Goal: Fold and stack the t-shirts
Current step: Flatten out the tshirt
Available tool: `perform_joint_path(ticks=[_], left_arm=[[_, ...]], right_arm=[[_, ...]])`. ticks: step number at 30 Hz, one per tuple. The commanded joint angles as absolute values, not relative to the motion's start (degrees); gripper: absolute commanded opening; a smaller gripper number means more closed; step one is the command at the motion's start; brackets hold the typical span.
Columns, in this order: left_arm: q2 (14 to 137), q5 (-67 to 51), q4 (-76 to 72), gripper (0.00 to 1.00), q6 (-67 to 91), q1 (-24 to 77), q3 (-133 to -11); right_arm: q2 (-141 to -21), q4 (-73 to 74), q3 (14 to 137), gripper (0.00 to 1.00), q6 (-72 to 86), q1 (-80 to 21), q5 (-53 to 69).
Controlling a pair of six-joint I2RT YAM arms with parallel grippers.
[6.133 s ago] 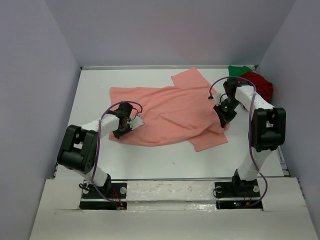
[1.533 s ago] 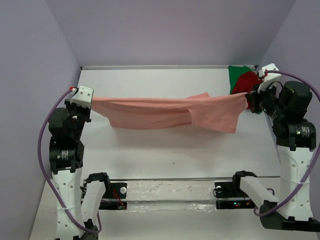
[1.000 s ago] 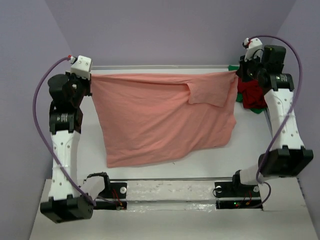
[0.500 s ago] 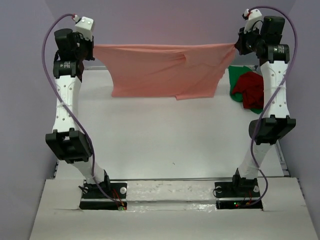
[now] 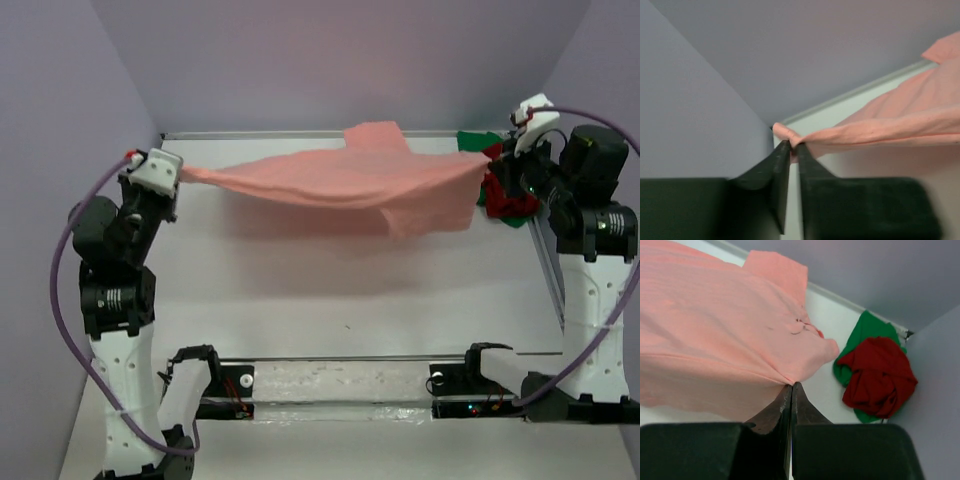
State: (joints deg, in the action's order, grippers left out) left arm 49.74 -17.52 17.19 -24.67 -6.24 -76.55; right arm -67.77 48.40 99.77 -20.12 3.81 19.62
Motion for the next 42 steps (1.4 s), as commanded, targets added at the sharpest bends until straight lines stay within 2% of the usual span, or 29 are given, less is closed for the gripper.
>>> perform_joint_path(ticks=[1,2,3,5,6,13,18,20,21,22,24,25,26,28,29,31,32,33,42], left_arm=[[41.49,-26.17,27.33,0.58,-33.82,-6.59,-65.85],[37.05,-27.24,32.03,0.72,-35.14,-6.68,-64.26],[34.74,-27.68,33.73,0.81,-36.2,-6.77,-61.64],[31.57,-28.39,38.03,0.99,-39.44,-7.99,-60.39],[30.33,-28.13,38.84,0.99,-40.25,-8.43,-60.38],[35.94,-31.63,40.08,0.99,-40.7,-8.7,-70.48],[41.04,-33.75,36.57,0.99,-37.1,-8.7,-71.64],[42.36,-34.63,33.6,0.99,-34.11,-8.79,-66.3],[42.62,-34.8,31.92,0.99,-32.54,-8.7,-66.27],[43.15,-35.33,30.51,0.99,-31.3,-8.7,-62.01],[45.69,-37.61,27.96,0.99,-30.67,-8.7,-58.46],[46.83,-38.84,27.17,0.96,-30.93,-8.7,-55.92],[48.15,-39.46,26.81,0.91,-31.63,-8.61,-55.46],[52.1,-39.81,25.76,0.69,-32.25,-8.61,-55.02],[54.38,-40.42,25.23,0.46,-32.69,-8.44,-54.93],[56.59,-40.43,24.18,0.23,-32.43,-8.18,-54.76],[58.86,-39.3,23.13,0.06,-32.17,-7.74,-54.84],[59.93,-38.77,22.94,0.0,-32.26,-7.21,-54.93],[73.97,-38.06,17.67,0.0,-31.03,-4.84,-58.79]], right_arm=[[-58.73,57.9,89.3,0.08,-24.34,4.31,21.8],[-56.71,59.05,85.82,0.31,-24.87,4.31,21.88],[-54.6,59.93,84.13,0.66,-25.31,4.31,21.8],[-49.69,59.59,82.27,0.9,-24.79,4.31,20.49],[-49.05,59.42,82.09,0.99,-24.61,4.31,19.78],[-58.26,58.01,90.61,1.0,-23.47,4.31,16.35],[-62.75,53.53,87.2,1.0,-22.41,4.31,16.34],[-65.12,52.65,83.61,0.82,-22.33,4.31,20.36],[-65.82,52.21,82.37,0.7,-22.41,4.31,21.52],[-66.61,51.69,81.14,0.39,-22.24,4.31,22.4],[-68.99,49.75,77.79,0.15,-21.88,4.31,23.81],[-69.86,49.31,77.09,0.0,-22.06,4.31,24.17],[-70.74,49.05,76.65,0.0,-22.15,4.31,24.43],[-73.38,48.96,75.94,0.0,-22.41,4.31,25.05],[-74.87,48.87,75.94,0.0,-22.76,4.31,25.66],[-76.28,48.78,76.11,0.0,-23.03,4.31,26.45],[-77.07,48.52,76.46,0.0,-22.85,4.31,27.15],[-78.12,48.6,76.9,0.0,-23.03,4.31,27.51],[-97.1,51.32,89.88,0.0,-22.32,4.31,31.2]])
